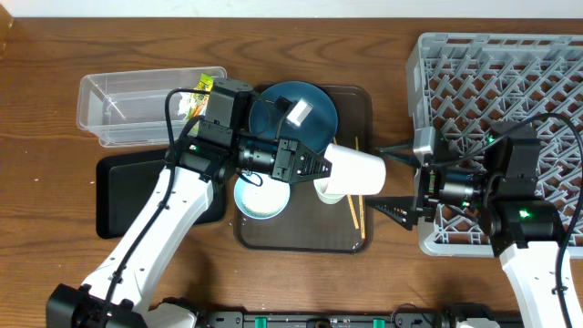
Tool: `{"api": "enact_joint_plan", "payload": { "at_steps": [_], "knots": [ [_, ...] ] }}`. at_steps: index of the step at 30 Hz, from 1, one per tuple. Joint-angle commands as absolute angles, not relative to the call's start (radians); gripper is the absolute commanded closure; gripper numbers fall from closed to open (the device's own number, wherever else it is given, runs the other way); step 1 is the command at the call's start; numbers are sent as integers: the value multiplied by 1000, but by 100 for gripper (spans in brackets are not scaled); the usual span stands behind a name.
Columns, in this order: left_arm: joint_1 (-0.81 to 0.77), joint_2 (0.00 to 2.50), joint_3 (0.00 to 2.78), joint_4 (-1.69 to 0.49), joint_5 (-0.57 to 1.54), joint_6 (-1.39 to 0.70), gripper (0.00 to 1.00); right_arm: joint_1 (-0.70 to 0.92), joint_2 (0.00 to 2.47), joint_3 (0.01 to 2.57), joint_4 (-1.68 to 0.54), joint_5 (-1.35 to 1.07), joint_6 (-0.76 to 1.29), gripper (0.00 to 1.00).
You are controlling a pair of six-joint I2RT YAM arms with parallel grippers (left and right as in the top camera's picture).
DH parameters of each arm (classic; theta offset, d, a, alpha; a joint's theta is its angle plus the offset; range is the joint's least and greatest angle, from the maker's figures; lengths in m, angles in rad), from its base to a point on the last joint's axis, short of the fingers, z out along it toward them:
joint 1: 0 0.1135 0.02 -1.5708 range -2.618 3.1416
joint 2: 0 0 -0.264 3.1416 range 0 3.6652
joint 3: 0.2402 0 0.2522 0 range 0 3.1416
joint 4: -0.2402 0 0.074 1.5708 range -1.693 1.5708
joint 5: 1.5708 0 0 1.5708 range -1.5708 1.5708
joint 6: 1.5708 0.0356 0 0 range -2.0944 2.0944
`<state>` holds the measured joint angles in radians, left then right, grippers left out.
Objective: Sort waste into correct bins and load items into the dishwasher rack
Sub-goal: 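Lift the pink cup and hand it to the right gripper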
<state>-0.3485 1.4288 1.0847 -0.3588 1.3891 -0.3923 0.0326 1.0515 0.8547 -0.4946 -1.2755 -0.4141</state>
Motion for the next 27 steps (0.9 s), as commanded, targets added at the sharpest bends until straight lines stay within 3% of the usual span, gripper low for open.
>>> {"api": "enact_joint_plan", "payload": {
  "at_steps": [1,27],
  "knots": [
    [-344,1431,1084,-357,1421,-386,94,41,1052,869,-471,-1382,-389,3],
    [-392,1431,1084,-356,1394,-416,94,41,1052,869,-445,-1407,-388,10]
  ]
}}
